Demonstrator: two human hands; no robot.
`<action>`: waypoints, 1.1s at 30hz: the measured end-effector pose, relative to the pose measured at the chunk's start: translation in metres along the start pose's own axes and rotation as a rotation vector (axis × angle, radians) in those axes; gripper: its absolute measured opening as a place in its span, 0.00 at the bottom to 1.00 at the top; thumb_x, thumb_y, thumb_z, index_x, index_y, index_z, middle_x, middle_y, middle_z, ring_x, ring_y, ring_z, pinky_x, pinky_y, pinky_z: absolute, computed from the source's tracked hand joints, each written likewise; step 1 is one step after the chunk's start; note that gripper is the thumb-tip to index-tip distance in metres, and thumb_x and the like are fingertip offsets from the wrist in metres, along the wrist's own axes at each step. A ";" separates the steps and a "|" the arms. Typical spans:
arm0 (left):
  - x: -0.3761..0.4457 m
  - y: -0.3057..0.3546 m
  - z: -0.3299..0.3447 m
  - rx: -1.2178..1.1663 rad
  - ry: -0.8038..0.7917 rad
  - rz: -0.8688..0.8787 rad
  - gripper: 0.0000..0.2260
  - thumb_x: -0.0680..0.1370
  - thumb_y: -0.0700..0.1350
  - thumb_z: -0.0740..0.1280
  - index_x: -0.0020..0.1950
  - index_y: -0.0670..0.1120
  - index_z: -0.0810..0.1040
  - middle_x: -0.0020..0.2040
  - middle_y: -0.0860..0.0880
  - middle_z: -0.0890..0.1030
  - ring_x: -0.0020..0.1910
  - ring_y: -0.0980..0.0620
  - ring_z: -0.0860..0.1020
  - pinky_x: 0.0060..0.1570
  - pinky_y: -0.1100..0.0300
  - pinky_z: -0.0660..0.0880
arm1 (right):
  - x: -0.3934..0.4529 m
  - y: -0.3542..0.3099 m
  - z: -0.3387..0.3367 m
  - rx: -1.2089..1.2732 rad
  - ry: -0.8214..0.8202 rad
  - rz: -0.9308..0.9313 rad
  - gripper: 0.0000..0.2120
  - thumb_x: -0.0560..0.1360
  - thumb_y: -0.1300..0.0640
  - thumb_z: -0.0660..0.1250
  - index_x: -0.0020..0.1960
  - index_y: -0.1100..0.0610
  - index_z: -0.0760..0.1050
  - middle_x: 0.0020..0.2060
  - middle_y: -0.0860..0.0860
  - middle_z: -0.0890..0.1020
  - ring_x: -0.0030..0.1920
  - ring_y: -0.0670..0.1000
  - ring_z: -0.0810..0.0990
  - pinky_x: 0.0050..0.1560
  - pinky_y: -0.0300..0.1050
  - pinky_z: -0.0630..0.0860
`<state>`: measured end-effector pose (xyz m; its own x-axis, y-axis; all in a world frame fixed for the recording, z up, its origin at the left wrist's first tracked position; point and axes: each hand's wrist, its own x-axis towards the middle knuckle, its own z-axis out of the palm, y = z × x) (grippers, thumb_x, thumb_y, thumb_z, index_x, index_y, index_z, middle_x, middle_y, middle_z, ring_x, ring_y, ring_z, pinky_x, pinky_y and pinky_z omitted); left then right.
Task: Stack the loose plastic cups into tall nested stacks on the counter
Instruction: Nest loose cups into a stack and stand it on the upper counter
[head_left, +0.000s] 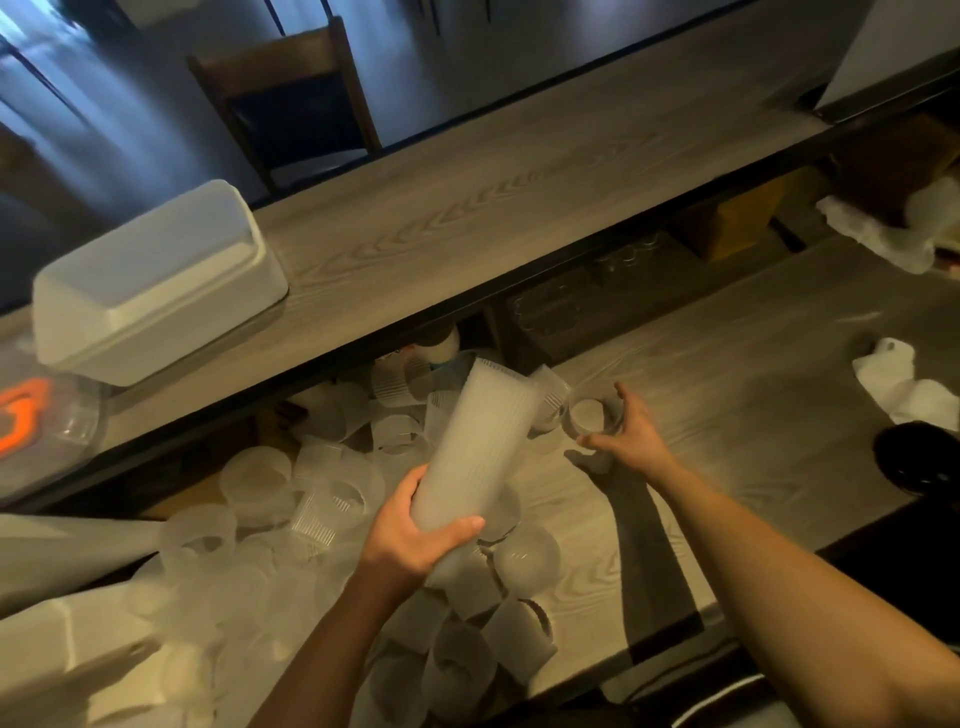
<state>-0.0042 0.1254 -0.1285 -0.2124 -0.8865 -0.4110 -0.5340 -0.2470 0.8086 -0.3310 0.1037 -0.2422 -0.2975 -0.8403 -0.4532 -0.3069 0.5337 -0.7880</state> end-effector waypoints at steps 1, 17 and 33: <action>-0.001 -0.001 0.000 -0.010 -0.004 0.002 0.41 0.56 0.65 0.78 0.65 0.54 0.72 0.58 0.52 0.77 0.55 0.51 0.79 0.50 0.56 0.81 | 0.003 0.000 0.001 -0.003 0.013 0.001 0.53 0.66 0.54 0.82 0.81 0.52 0.53 0.78 0.54 0.60 0.77 0.57 0.61 0.74 0.59 0.65; -0.002 0.001 -0.002 -0.058 0.046 0.026 0.36 0.56 0.65 0.78 0.61 0.58 0.73 0.56 0.55 0.79 0.54 0.56 0.79 0.49 0.59 0.79 | -0.033 -0.013 -0.004 0.546 0.201 0.089 0.19 0.76 0.46 0.70 0.63 0.52 0.76 0.62 0.55 0.78 0.63 0.57 0.76 0.66 0.61 0.74; -0.012 0.014 -0.008 0.199 -0.048 0.125 0.36 0.63 0.60 0.81 0.67 0.61 0.69 0.58 0.62 0.76 0.55 0.61 0.76 0.49 0.64 0.75 | -0.085 -0.116 -0.018 0.416 -0.062 -0.309 0.30 0.69 0.38 0.66 0.68 0.49 0.74 0.60 0.46 0.77 0.61 0.46 0.76 0.58 0.41 0.74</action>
<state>-0.0030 0.1293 -0.1091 -0.3228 -0.8848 -0.3361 -0.6508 -0.0503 0.7576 -0.2867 0.1143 -0.1044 -0.1919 -0.9634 -0.1874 0.0169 0.1876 -0.9821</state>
